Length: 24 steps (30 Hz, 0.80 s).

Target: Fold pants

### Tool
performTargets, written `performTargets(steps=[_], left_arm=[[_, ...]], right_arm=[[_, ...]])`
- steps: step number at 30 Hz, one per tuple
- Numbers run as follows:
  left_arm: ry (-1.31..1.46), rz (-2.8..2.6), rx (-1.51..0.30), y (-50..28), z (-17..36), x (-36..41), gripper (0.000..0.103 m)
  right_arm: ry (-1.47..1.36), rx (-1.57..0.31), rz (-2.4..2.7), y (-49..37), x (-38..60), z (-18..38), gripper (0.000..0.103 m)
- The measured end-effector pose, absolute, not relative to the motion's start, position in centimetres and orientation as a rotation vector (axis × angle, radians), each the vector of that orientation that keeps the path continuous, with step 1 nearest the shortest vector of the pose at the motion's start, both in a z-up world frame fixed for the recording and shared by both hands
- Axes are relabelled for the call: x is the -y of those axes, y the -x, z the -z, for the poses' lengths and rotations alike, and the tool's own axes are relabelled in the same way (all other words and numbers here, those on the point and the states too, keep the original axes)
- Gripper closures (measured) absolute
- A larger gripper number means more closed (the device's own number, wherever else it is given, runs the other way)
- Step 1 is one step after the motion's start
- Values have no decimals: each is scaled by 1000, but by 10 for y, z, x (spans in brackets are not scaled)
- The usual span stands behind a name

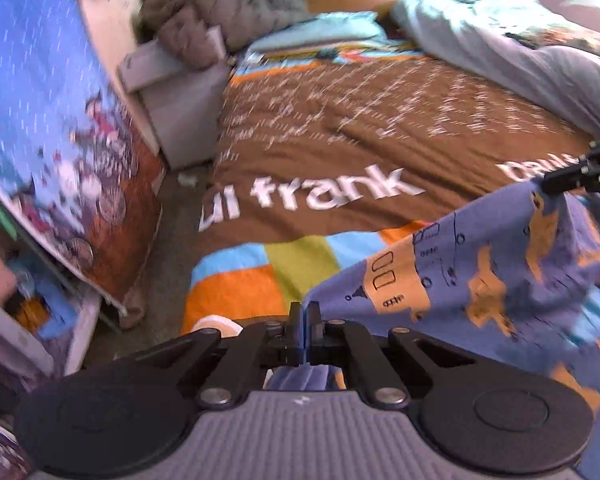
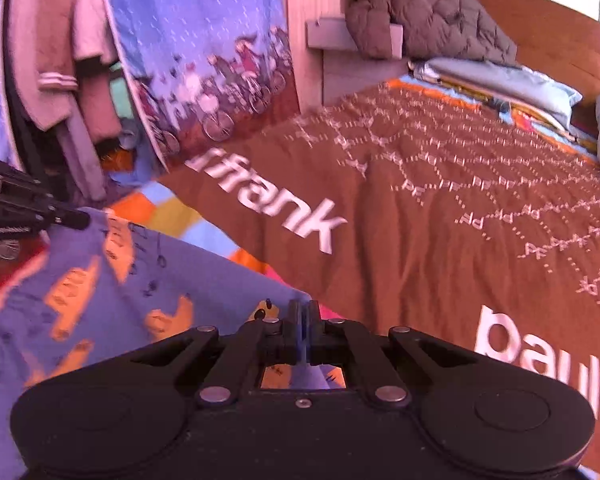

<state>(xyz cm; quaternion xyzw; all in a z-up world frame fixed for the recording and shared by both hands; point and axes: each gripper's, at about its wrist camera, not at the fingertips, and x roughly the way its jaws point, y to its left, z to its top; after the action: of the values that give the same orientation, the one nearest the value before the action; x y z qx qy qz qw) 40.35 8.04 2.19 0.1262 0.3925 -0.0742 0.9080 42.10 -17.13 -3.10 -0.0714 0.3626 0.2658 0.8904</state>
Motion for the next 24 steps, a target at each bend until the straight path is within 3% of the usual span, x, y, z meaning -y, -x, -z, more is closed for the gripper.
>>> performTargets(steps=[6,11,24], left_arm=[[-370,220,-743,-329,-53,-63,103],[-481,296,-736,-260,-42,-51,103],[-650,349,-825,-172,31,-25,103]], right_arm=[[139,-690,-584,-333,188,-18,103],[123,-658,-604,-249,199,-31,103],[48,-758,-542,-117,201,51,103]])
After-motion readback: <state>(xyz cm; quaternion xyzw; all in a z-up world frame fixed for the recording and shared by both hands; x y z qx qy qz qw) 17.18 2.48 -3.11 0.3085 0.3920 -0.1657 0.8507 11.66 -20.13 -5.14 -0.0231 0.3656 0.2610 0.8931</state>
